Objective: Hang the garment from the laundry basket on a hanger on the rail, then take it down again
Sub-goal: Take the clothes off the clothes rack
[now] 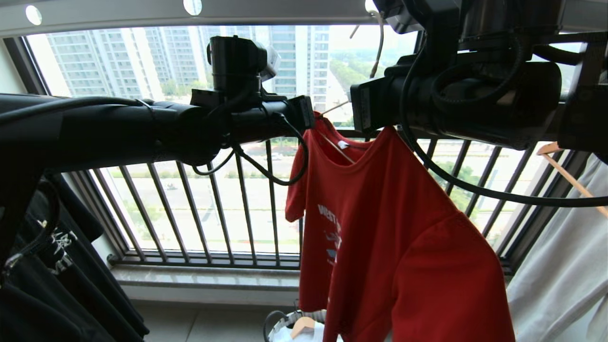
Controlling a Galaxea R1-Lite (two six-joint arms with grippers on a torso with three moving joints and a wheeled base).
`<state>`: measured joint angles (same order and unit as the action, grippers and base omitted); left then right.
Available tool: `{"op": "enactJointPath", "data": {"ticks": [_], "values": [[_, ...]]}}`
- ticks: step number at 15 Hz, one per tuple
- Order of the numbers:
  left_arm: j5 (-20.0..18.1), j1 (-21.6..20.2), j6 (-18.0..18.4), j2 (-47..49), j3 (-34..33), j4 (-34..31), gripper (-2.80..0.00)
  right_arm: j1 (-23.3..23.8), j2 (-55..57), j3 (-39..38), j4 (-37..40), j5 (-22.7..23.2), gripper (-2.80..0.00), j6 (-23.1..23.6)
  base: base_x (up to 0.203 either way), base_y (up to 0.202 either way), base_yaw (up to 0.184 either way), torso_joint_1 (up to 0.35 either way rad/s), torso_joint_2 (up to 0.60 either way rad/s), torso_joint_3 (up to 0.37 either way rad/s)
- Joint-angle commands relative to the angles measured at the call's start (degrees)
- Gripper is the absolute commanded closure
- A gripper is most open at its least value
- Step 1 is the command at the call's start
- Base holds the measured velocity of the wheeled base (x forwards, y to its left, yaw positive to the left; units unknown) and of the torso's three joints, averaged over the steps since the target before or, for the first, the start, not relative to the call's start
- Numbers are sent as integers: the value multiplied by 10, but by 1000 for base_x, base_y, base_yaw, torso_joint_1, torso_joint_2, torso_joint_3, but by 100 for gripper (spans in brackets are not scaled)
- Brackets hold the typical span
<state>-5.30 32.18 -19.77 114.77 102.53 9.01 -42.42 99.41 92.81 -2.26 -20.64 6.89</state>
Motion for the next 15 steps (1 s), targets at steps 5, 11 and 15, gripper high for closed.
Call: {"op": "enactJointPath", "data": {"ticks": [5, 11, 15], "values": [[-1, 47, -19, -89, -49, 1, 0, 1, 7, 4, -1, -1, 0, 1, 0, 0, 0, 0, 0, 0], [-1, 64, -25, -159, -101, 1, 0, 4, 12, 4, -3, 2, 0, 0, 0, 0, 0, 0, 0, 0], [-1, 65, -25, -148, -118, 1, 0, 6, 14, 7, -2, 2, 0, 0, 0, 0, 0, 0, 0, 0]]}}
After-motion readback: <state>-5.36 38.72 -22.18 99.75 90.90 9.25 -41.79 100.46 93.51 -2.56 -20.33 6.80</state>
